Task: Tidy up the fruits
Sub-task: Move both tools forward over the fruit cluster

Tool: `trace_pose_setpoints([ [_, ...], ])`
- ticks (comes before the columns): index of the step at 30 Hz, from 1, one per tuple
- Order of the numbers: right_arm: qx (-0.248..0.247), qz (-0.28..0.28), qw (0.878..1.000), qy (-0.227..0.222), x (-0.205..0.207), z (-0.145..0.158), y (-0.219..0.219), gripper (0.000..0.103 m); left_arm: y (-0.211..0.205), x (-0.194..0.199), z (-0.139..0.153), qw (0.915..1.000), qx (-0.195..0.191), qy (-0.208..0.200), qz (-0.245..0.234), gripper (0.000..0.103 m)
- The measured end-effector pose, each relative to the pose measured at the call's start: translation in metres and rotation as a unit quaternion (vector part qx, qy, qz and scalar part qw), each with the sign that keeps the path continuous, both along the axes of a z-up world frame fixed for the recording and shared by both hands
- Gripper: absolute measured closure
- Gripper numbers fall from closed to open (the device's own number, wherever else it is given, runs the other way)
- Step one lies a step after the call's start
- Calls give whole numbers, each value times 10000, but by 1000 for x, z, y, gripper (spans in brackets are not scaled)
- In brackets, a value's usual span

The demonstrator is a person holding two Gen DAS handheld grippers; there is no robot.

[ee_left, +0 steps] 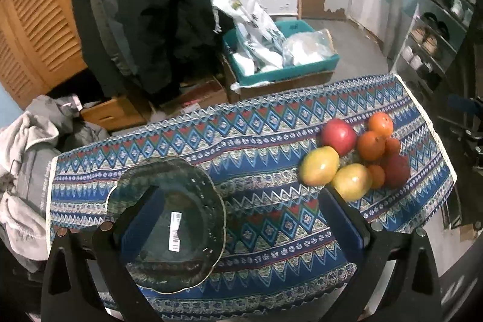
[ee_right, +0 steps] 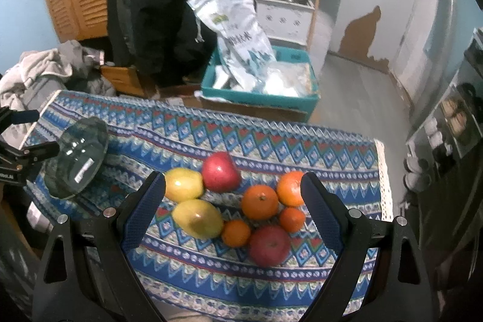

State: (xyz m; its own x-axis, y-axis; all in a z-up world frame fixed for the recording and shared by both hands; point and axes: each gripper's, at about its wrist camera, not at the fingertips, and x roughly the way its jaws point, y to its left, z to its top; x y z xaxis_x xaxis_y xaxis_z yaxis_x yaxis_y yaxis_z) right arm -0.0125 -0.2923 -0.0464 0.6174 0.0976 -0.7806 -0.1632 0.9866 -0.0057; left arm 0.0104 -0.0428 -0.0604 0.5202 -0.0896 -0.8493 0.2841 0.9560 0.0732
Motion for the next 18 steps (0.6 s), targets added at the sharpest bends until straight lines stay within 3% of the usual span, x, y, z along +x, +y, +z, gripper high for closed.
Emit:
trace_pose_setpoints([
  [18,-215,-94,9940,1072,5,-75,-35,14,-38,11,-46,9974,114,476,-533,5],
])
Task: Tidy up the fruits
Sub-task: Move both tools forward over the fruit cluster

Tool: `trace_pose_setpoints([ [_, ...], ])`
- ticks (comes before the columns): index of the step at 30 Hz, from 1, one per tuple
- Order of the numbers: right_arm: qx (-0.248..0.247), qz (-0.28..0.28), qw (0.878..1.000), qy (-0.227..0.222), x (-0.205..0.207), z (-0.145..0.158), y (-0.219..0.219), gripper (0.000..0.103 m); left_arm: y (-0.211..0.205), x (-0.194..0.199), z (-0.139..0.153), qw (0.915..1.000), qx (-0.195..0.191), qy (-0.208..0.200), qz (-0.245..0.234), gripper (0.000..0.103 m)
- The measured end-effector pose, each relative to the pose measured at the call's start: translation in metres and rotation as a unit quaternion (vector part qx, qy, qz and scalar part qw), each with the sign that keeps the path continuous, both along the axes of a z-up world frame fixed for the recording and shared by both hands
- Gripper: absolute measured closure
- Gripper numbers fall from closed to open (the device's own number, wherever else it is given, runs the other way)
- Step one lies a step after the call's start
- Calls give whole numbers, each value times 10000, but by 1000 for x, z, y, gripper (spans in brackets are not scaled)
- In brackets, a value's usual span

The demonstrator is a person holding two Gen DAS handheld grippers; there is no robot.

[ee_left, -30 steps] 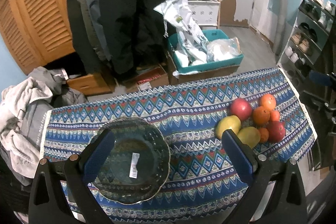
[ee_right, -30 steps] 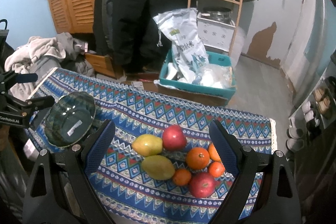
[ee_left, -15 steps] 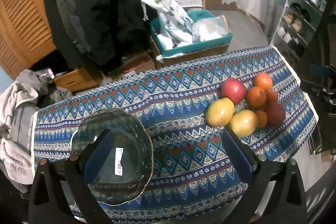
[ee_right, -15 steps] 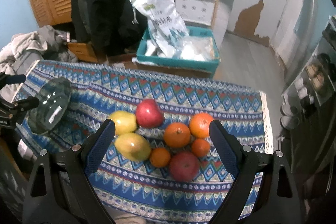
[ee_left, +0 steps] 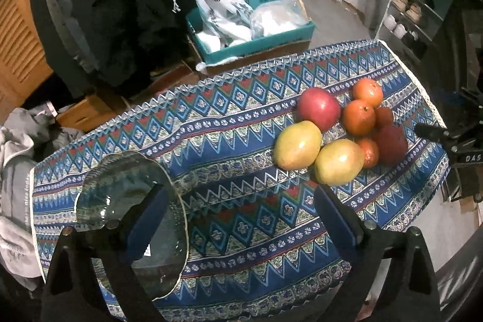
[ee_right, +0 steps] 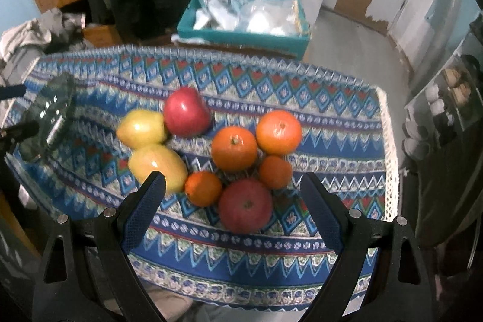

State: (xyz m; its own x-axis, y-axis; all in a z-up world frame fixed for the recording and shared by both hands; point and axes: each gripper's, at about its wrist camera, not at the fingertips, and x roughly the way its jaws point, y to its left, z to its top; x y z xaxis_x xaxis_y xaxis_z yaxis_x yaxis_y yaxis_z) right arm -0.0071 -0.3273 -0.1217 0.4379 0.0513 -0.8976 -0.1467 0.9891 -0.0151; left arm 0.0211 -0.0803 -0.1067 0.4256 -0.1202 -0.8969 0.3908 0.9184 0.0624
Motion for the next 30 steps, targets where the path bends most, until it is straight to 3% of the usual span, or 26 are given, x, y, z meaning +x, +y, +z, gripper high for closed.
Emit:
trace_pose_setpoints([
  [5,-202,117,9989,414,2,-31,-5,14,-3,8,-14,9998,-31,172,41,5],
  [13,-185,150,9964,818,9,-60,-15,14,-17,15,-39,9988,310,338,-170,5],
  [30,-217,371,9914,1239,21,-111,-19,14,-36,32,-62,9963,219,792,-253,5],
])
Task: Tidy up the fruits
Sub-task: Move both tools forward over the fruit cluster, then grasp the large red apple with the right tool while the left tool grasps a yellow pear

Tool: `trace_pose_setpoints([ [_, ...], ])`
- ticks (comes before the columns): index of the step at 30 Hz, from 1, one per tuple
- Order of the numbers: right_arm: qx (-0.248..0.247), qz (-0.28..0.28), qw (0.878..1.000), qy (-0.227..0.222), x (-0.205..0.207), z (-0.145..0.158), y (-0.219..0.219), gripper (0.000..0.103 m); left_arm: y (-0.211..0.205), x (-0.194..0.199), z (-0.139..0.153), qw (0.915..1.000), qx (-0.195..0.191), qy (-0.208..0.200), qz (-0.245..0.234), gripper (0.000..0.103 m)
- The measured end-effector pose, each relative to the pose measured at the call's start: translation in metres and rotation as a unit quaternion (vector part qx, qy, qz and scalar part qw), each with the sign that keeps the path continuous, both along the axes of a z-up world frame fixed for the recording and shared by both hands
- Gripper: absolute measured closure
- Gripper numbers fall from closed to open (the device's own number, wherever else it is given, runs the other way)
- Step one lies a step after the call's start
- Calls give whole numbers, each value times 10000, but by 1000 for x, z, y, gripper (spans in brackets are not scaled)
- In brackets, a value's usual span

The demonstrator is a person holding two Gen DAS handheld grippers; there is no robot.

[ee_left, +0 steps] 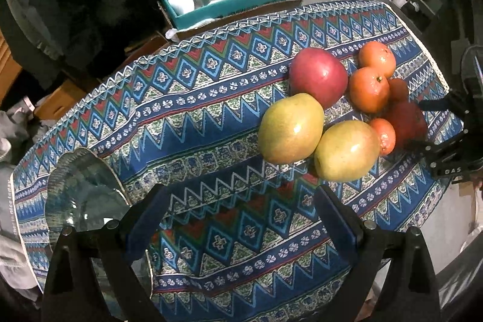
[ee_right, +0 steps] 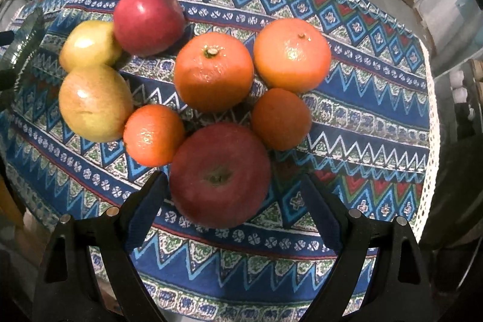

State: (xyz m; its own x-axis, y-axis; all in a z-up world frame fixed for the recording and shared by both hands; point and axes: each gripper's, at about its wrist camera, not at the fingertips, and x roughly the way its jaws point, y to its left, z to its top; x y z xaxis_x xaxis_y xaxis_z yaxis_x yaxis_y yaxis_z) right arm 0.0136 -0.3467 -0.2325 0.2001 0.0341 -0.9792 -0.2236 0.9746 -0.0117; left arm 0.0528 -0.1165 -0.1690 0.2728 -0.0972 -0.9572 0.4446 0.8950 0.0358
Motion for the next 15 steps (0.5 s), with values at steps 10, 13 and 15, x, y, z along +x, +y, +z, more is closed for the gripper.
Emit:
trace_pose_setpoints([
  [10,393,-69,9992,-36,7,-31,6,31,-13,15,-6,9999,-134,81,74,5],
  [13,421,-134,9990,-93,-2,-33,4,31,-18,23,-9,9997,-188,119,120,5],
  [15,470,-206,9986,-82,-6,-32,-2,31,-22,28,-12,9996,-184,140,167,5],
])
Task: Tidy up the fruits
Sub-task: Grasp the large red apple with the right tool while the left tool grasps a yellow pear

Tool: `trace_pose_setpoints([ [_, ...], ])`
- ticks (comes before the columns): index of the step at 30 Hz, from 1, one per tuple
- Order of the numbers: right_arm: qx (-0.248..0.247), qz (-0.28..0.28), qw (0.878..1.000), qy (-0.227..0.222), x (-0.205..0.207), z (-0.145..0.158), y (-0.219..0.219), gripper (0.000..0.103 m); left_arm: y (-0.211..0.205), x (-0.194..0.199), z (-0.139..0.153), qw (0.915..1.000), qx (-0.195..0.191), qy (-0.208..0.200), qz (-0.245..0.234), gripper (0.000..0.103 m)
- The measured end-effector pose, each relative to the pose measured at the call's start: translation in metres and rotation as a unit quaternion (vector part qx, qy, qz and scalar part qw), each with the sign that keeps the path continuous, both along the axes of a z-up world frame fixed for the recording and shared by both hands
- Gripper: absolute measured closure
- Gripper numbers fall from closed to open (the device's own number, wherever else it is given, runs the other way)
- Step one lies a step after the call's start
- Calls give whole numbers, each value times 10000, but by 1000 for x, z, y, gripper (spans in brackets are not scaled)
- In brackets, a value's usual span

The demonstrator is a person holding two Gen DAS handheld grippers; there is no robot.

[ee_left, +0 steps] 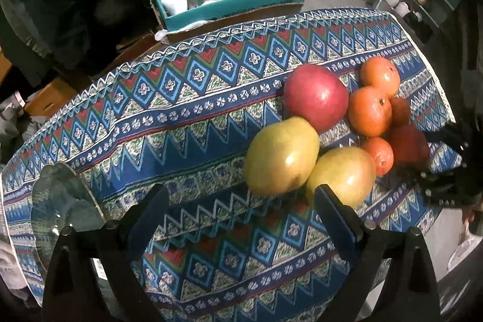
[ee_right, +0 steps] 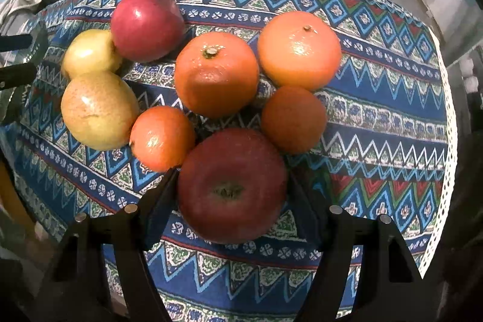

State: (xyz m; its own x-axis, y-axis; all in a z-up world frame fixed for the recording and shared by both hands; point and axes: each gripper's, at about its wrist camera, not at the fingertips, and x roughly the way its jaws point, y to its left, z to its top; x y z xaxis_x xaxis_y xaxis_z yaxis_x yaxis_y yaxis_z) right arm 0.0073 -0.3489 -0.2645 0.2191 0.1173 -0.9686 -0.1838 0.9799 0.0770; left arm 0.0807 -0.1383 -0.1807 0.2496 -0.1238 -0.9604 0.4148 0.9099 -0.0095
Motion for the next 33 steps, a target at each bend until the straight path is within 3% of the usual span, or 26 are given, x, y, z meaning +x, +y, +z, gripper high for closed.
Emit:
trace_pose_setpoints([
  [14,226,-794,9959,-361,-46,28,-62,31,-30,31,-28,9992,-82,312,254,5],
  [27,336,-972,9936,-462,-55,37,-71,31,-46,44,-60,9975,-27,683,166,5],
  [33,328,-983,9936,-458,-52,35,-71,31,-38,46,-73,9950,-277,931,224,7],
])
